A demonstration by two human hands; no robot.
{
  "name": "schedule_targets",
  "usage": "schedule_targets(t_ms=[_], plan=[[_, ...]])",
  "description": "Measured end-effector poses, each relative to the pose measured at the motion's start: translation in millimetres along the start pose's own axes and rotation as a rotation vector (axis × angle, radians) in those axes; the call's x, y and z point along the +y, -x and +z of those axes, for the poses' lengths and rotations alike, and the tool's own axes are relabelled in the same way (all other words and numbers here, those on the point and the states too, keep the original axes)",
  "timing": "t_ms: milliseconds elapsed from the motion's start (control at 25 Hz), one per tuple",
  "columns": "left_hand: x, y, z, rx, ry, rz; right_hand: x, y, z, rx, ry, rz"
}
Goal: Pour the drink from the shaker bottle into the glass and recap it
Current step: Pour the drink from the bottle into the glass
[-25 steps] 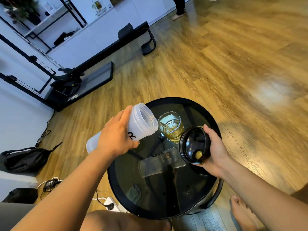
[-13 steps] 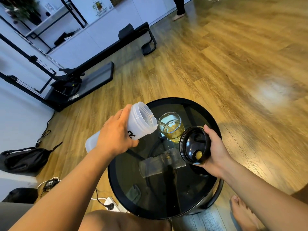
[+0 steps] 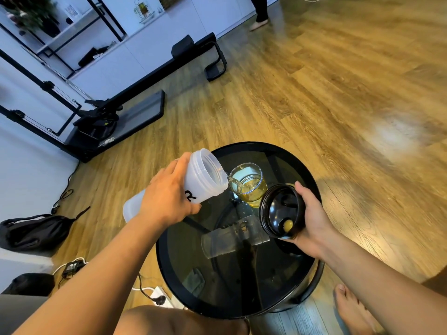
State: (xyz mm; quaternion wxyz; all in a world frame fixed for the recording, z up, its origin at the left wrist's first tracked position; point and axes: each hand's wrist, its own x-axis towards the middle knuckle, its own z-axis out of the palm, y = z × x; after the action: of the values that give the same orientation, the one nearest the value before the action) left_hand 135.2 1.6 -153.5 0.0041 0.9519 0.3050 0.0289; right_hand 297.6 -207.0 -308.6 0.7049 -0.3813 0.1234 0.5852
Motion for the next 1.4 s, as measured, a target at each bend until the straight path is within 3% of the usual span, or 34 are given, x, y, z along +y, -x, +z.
schedule_targets(t_ms=[1400], plan=[[7.3, -4.7, -10.7, 0.013, -0.051, 0.034, 0.2, -3.9, 0.7, -0.011, 0.008, -0.004]])
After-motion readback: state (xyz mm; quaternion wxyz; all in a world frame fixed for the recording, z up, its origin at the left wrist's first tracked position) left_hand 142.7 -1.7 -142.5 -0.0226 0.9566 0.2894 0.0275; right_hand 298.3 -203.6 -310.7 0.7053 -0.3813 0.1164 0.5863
